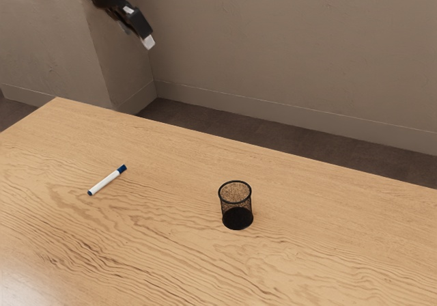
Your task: Put the marker into the pen holder.
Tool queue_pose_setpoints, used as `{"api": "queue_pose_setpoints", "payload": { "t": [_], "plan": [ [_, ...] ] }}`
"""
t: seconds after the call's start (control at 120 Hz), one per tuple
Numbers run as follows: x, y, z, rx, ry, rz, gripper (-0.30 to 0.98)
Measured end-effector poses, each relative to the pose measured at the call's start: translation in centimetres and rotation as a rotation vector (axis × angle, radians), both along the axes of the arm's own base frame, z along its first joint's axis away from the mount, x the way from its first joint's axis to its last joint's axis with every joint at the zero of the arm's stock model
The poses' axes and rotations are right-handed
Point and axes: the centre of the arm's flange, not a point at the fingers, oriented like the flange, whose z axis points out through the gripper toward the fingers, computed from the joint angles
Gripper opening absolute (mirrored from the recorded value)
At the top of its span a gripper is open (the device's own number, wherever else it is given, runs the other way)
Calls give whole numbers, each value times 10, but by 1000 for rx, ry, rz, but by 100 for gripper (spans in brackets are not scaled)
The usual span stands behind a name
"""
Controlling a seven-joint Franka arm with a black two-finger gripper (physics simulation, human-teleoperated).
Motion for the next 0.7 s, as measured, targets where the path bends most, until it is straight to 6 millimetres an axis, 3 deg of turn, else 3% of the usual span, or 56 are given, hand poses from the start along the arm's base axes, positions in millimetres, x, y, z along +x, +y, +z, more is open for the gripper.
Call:
{"api": "queue_pose_setpoints", "payload": {
  "t": [0.058,0.142,0.242,0.325,0.383,0.425,0.533,0.592,0.7],
  "plan": [
    [-6,-1,-2,13,63,52,65],
    [-13,17,-19,19,155,155,66],
    [-3,64,-91,29,318,313,67],
    [5,107,-163,32,463,445,67],
    [4,126,-201,30,538,507,68],
    [9,125,-228,36,587,521,68],
    [24,90,-284,65,685,485,68],
    [28,96,-304,67,719,498,68],
    [39,125,-347,45,772,544,68]
  ]
}}
